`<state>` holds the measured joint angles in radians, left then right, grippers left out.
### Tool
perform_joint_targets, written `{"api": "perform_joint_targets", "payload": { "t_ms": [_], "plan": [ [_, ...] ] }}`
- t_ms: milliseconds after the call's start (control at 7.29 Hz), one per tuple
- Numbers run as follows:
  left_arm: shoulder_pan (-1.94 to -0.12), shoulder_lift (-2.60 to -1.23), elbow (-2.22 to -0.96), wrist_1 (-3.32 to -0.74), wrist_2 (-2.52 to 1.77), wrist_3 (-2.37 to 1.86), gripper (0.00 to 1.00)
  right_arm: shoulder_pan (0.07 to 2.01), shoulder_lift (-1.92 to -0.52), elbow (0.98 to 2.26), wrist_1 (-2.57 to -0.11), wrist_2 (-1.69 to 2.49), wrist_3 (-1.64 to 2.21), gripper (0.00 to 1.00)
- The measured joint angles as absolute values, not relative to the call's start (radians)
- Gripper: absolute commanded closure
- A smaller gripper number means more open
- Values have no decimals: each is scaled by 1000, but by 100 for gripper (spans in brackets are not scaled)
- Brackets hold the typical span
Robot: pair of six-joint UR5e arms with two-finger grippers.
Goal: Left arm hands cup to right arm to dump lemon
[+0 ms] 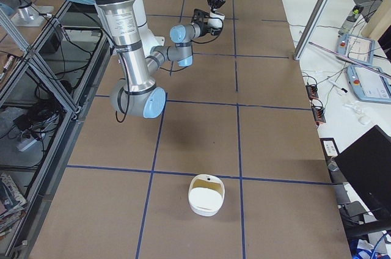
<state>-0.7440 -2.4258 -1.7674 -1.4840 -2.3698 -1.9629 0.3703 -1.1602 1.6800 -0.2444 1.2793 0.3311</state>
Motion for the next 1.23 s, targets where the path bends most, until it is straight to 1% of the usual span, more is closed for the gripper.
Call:
{"api": "perform_joint_targets", "payload": {
  "t_ms": [137,274,411,823,1234],
  "plan": [
    [-744,-2425,-1771,-1485,-2371,-1961,41,370,-1160,1680,-244,1279,331,42],
    [-744,-2423,-1773,-1494,-2373,-1954,0,367,-1160,1680,-245,1279,332,74],
    [-744,-2418,-1774,-1515,-2377,-1935,0,359,-1162,1680,-245,1280,334,82],
    [-801,-2396,-1776,-1536,-2471,-1865,0,346,-1172,1677,-244,1279,341,83],
    [-818,-2278,-1784,-1529,-2467,-1652,0,351,-1171,1678,-283,1282,343,83]
  ]
}}
